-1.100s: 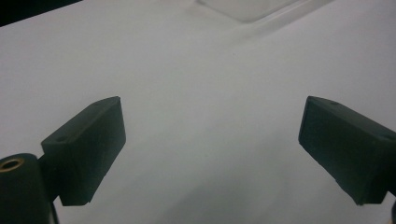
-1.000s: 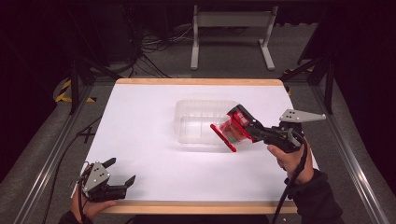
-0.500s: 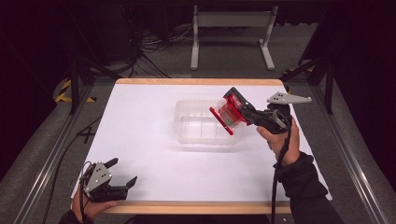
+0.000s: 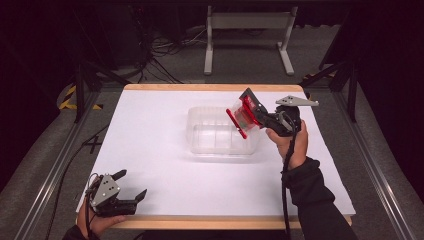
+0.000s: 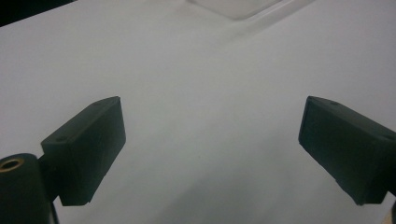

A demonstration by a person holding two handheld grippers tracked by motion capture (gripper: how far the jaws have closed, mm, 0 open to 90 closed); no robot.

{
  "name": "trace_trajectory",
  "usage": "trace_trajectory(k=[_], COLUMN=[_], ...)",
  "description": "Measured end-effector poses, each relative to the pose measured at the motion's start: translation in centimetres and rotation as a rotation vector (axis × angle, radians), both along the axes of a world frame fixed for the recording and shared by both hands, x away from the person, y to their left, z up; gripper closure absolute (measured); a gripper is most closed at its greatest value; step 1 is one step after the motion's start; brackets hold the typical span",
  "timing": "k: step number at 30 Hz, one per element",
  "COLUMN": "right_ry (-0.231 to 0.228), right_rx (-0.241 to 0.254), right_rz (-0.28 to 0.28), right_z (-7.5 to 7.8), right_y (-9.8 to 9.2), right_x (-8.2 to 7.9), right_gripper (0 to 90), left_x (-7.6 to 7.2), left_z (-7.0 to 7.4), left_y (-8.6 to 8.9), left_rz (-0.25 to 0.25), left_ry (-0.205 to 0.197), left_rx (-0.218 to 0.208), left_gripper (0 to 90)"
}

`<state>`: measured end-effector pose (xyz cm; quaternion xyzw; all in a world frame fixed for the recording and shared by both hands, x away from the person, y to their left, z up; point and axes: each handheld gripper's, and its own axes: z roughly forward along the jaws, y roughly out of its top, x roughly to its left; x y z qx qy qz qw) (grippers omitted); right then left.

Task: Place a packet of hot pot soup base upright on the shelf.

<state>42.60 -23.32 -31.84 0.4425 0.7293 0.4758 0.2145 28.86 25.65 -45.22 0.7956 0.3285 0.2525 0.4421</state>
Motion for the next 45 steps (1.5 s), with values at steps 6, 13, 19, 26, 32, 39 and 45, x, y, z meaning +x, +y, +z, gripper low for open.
trace_trajectory(k=[6,13,19,26,32,39,45], right_ry=[0.000,-0.036,-0.030,-0.015,-0.002,0.015,0.017], right_rx=[-0.019,-0.071,-0.065,-0.052,-0.047,-0.048,-0.059], right_rz=[-0.031,-0.061,-0.091,-0.076,-0.052,-0.028,-0.019], right_z=[-1.1,-2.5,-3.2,-3.4,-3.7,-4.0,-4.2], right_y=[0.5,1.3,0.8,0.8,1.1,1.7,2.1], right_x=[0.2,-0.6,-1.2,-1.2,-0.8,-0.6,-0.5], right_gripper=[90.0,88.8,83.9,81.0,75.8,70.4,71.9], left_x=[0.0,0.0,0.0,0.0,0.0,-0.1,-0.1], left_z=[-0.1,-0.1,-0.1,-0.1,-0.1,-0.1,-0.1], left_y=[-0.1,0.0,0.0,-0.1,0.0,0.0,0.1], left_rz=[-0.002,-0.003,-0.005,-0.006,-0.007,-0.003,0.001], left_ry=[0.009,0.008,0.009,0.008,0.008,0.009,0.007], left_rx=[0.006,0.008,0.011,0.009,0.011,0.009,0.008], left_gripper=[7.9,7.9,7.9,7.9,7.9,7.9,7.9])
